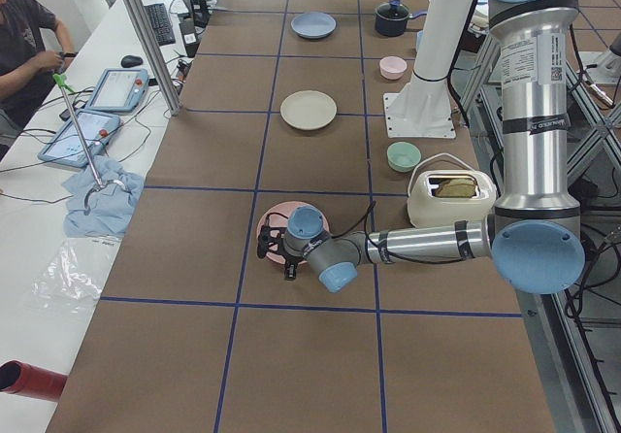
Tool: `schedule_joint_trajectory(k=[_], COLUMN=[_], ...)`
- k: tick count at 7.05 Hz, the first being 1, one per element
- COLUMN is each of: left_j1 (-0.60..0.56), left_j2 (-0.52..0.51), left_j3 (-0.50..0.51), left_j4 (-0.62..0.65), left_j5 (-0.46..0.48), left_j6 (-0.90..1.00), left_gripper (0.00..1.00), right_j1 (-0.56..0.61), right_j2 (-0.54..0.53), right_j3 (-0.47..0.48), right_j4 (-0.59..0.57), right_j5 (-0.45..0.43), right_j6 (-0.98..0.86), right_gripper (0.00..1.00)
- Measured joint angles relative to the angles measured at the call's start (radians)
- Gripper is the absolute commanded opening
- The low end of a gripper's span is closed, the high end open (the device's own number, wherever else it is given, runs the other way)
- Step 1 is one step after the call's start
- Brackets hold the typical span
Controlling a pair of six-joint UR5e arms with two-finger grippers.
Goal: Stack three plates with pink and blue
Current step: 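Reach the left gripper to the pink plate rim and grasp it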
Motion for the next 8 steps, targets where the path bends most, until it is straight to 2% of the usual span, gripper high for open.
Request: schedule_joint_trajectory(k=[1, 4, 5, 6, 8], left_j1=[0.007, 0.013, 0.008, -0.018, -0.14], left_j2=[0.0, 0.002, 0.012, 0.027, 0.032], left_j3=[0.001, -0.006, -0.026, -0.053, -0.073], left_j4=[0.0, -0.001, -0.002, -0.001, 0.006], left_j5=[0.001, 0.016, -0.008, -0.076, -0.252], left_j6=[0.001, 0.005, 0.006, 0.006, 0.012], left_gripper=[0.0, 0.0, 0.0, 0.0, 0.0], right_j1=[0.0, -0.002, -0.009, -0.025, -0.083], right_j2=[0.0, 0.0, 0.0, 0.0, 0.003], right_j3=[0.0, -0.002, -0.006, -0.011, -0.034], right_j4=[0.0, -0.001, 0.002, 0.016, 0.084], right_j5=[0.0, 0.002, 0.0, -0.004, -0.018], right_j6=[0.0, 0.001, -0.002, -0.003, 0.001], right_gripper=[1.0, 1.0, 1.0, 1.0, 1.0])
